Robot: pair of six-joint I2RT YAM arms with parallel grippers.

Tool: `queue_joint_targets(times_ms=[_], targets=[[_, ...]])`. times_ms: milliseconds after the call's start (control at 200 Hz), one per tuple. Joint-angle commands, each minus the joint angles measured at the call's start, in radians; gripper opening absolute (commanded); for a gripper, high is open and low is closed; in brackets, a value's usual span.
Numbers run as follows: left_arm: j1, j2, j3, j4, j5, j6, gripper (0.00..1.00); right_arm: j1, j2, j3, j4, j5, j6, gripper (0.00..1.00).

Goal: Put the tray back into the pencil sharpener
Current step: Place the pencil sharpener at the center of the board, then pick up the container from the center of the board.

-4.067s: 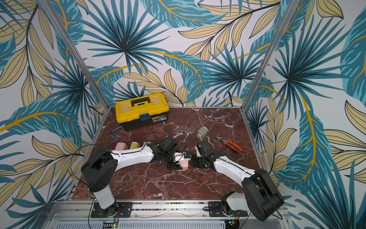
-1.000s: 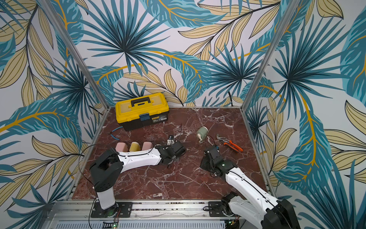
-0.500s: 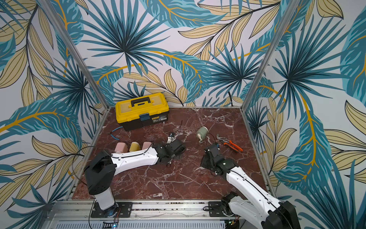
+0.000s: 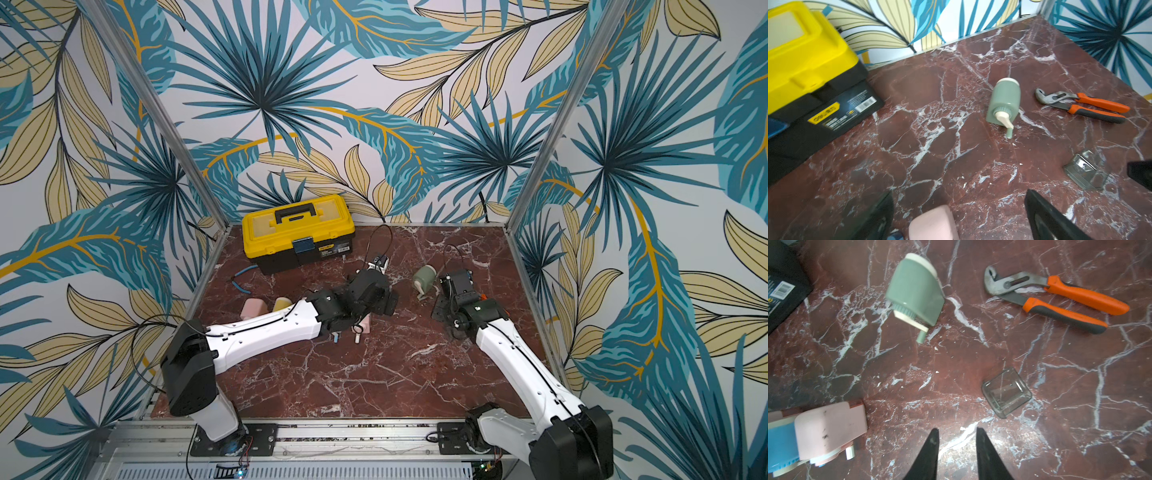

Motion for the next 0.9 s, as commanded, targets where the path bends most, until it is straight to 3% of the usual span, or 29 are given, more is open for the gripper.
queue_joint_targets(times_ms=[0, 290, 466, 691, 896], targets=[[0.029, 0.058, 0.085, 0.099, 0.158, 0.14, 1.0, -0.062, 0.023, 0.016, -0.075, -0.029, -0.048, 0.36], [0.075, 0.213, 0.245, 0.103, 0.278, 0.218, 1.0, -0.19, 0.024, -0.054, -0.084, -0.049, 0.053, 0.42], [0.091, 0.273, 0.312, 0.103, 0.29, 0.23, 1.0, -0.246, 0.028, -0.126, -0.08, -0.06, 0.16, 0.44], [0.106, 0.299, 0.34, 0.104, 0.309, 0.219, 1.0, -0.261, 0.027, -0.243, 0.042, -0.173, 0.319, 0.44], [0.117, 0.289, 0.338, 0.104, 0.31, 0.22, 1.0, -0.262, 0.045, -0.303, 0.153, -0.19, 0.407, 0.44]])
